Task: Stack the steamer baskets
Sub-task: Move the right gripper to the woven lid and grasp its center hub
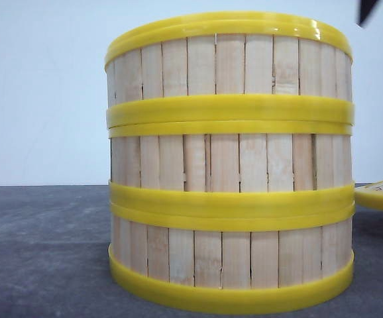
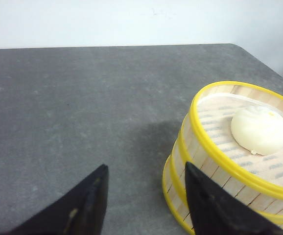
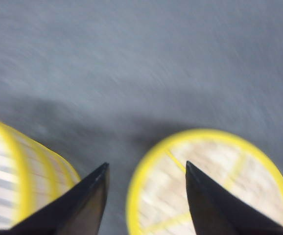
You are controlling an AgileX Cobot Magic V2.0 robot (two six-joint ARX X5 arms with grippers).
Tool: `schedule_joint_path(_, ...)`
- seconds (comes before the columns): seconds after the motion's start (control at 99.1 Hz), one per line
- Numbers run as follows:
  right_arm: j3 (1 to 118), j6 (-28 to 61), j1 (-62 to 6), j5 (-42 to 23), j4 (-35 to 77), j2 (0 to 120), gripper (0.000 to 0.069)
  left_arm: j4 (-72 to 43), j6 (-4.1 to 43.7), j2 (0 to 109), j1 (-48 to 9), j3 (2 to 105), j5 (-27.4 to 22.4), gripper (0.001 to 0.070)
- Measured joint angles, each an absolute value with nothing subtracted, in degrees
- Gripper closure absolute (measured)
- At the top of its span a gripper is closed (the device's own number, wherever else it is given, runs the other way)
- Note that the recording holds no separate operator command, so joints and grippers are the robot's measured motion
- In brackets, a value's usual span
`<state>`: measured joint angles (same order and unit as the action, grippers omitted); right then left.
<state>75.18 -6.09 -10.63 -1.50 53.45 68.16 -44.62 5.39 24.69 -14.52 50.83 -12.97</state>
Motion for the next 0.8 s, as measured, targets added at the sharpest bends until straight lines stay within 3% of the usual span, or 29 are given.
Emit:
schedule_joint_path(0.282, 70.3, -6.4, 0.5, 1.8, 55.2, 74.4, 0.0390, -44.7, 5.3, 24.7, -15.6, 50.8, -13.0, 0.0416)
schedule_joint_path(0.797, 65.0, -6.4, 1.3, -1.7, 49.4, 82.5, 0.0436, -45.6, 5.3, 24.7, -15.6, 50.8, -13.0, 0.0416)
